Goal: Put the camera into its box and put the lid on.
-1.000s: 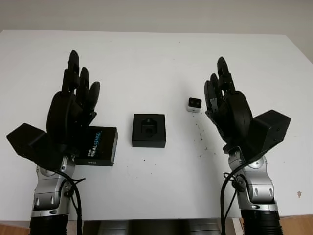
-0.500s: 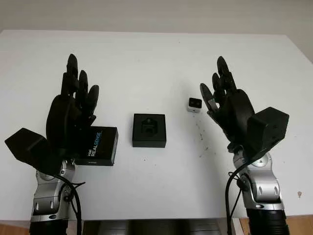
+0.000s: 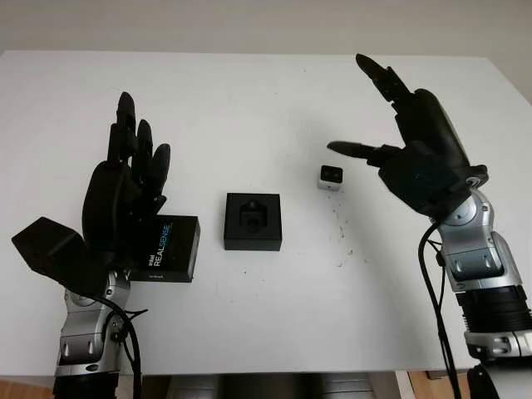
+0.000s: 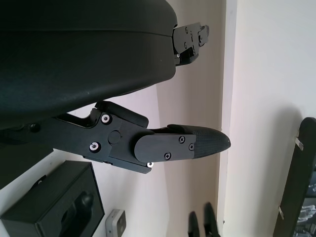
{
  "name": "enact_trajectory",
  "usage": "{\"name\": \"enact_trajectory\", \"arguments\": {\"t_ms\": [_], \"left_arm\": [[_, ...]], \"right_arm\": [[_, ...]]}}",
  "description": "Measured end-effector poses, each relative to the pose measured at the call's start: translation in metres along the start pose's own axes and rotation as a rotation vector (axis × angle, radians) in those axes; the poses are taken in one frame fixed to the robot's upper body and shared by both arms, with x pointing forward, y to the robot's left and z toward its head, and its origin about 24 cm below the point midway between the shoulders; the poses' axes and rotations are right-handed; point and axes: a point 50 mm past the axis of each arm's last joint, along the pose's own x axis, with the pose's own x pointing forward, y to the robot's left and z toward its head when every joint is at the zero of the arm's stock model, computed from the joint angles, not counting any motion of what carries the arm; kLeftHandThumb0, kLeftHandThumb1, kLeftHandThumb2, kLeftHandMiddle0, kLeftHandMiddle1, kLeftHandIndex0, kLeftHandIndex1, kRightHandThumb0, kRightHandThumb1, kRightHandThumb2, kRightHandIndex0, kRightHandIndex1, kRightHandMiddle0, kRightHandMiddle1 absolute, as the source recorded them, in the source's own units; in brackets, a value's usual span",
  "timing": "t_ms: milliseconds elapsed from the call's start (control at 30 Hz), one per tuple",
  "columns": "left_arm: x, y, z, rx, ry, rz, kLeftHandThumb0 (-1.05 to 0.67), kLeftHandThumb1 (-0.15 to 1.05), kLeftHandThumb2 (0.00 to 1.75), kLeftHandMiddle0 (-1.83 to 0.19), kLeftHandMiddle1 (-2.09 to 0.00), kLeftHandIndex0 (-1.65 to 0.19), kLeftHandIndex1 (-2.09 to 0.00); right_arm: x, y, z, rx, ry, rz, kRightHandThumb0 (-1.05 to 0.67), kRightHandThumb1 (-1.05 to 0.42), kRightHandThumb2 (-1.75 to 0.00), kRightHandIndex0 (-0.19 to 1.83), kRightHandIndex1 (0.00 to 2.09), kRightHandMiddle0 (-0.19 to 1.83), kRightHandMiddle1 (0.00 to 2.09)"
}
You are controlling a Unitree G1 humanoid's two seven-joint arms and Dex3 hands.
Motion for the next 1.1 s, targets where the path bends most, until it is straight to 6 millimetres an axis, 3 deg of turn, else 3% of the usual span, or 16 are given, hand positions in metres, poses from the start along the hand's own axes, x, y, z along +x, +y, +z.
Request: {"name": "enact_trajectory", "arguments": {"t_ms": [167, 400, 433, 533, 600, 733, 967, 1100], "left_arm": [[0.0, 0.0, 0.0, 0.0, -0.001, 0.0, -0.64, 1.05, 0.41, 0.19, -0.01, 0.19, 0.0], [0.0, 0.0, 0.0, -0.006, -0.002, 0.0, -0.63, 1.05, 0.41, 0.19, 0.0, 0.19, 0.0], [0.0, 0.0, 0.0, -0.007, -0.003, -0.001, -0.63, 1.05, 0.41, 0.19, 0.0, 0.19, 0.0], [0.0, 0.0, 0.0, -0.007, -0.002, 0.001, -0.63, 1.05, 0.41, 0.19, 0.0, 0.19, 0.0], [0.0, 0.0, 0.0, -0.008, -0.003, 0.001, -0.62, 1.05, 0.41, 0.19, 0.0, 0.19, 0.0], [0.0, 0.0, 0.0, -0.008, -0.006, -0.002, -0.63, 1.05, 0.43, 0.19, 0.0, 0.19, 0.0], [0.0, 0.0, -0.002, -0.01, -0.005, 0.003, -0.63, 1.05, 0.41, 0.19, -0.02, 0.19, -0.01], [0.0, -0.001, -0.002, -0.016, -0.005, 0.008, -0.63, 1.05, 0.42, 0.19, 0.0, 0.19, 0.0]], "right_arm": [[0.011, -0.002, 0.001, -0.136, 0.058, 0.15, -0.58, -0.84, -0.05, 0.22, 0.17, 0.24, 0.2], [0.021, -0.004, 0.005, -0.291, 0.109, 0.294, -0.6, -0.85, -0.06, 0.28, 0.19, 0.27, 0.15], [0.023, -0.005, 0.006, -0.318, 0.118, 0.313, -0.6, -0.85, -0.06, 0.26, 0.32, 0.26, 0.19], [0.027, -0.006, 0.009, -0.356, 0.136, 0.353, -0.59, -0.85, -0.05, -0.11, 1.04, 0.13, 0.36], [0.028, -0.006, 0.011, -0.368, 0.146, 0.379, -0.57, -0.85, -0.05, -0.16, 1.14, 0.1, 0.37], [0.028, -0.004, 0.012, -0.386, 0.156, 0.417, -0.57, -0.84, -0.05, -0.05, 0.79, 0.21, 0.14], [0.028, -0.003, 0.013, -0.423, 0.156, 0.424, -0.6, -0.86, -0.06, -0.02, 0.75, 0.28, 0.14], [0.028, 0.0, 0.016, -0.44, 0.143, 0.438, -0.6, -0.87, -0.05, -0.18, 1.17, 0.26, 0.28]]}}
